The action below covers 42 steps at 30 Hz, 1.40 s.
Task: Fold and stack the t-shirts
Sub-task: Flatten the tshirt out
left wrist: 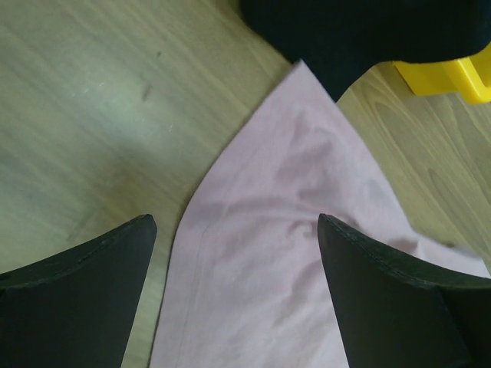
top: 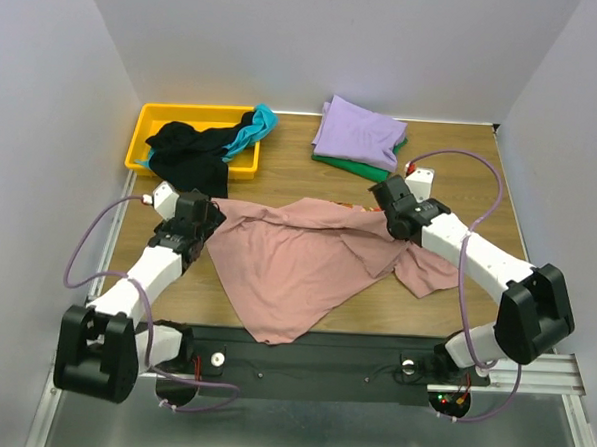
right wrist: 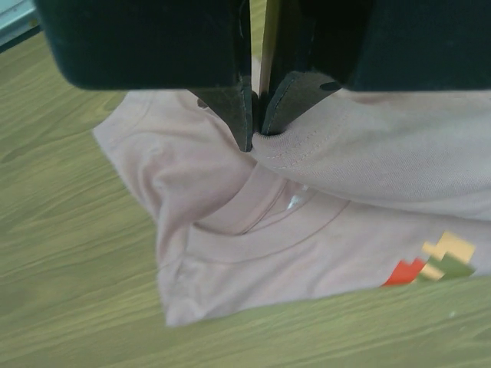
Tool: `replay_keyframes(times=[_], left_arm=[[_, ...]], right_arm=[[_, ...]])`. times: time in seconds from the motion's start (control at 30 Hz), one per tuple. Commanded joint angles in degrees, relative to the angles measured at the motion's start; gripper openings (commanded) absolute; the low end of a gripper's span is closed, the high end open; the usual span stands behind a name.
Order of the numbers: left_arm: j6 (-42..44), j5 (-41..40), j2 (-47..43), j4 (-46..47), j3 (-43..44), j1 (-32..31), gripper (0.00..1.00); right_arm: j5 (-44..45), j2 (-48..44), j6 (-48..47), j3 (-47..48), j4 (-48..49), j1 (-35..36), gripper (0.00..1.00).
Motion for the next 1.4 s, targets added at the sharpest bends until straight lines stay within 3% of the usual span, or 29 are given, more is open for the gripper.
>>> replay_keyframes(times=[0.0, 0.2, 0.67, 0.9, 1.37], left_arm=[[4.3, 4.9, 5.4, 8.6, 4.0, 2.0, 0.98], [6.3, 11.2, 11.4, 13.5, 6.9, 2.8, 0.93], [12.5, 4.9, 28.5, 11.1, 19.1, 2.8, 0.74], [13.0, 2.5, 34.7, 8.6, 22.3, 2.8, 0.7], [12.3, 1.7, 35.9, 6.5, 20.0, 0.7, 0.62]], right_arm=[[5.7, 1.3, -3.6, 4.2, 0.1, -1.7, 0.09], [4.9, 3.6, -5.4, 5.9, 0.8, -3.3, 0.08], [-0.1, 5.5, -7.1, 4.7, 3.7, -3.4, 0.05], [-0.8, 5.1, -7.1, 3.9, 4.3, -3.5, 0.05], [-0.5, 4.0, -6.6, 2.9, 4.5, -3.5, 0.05]])
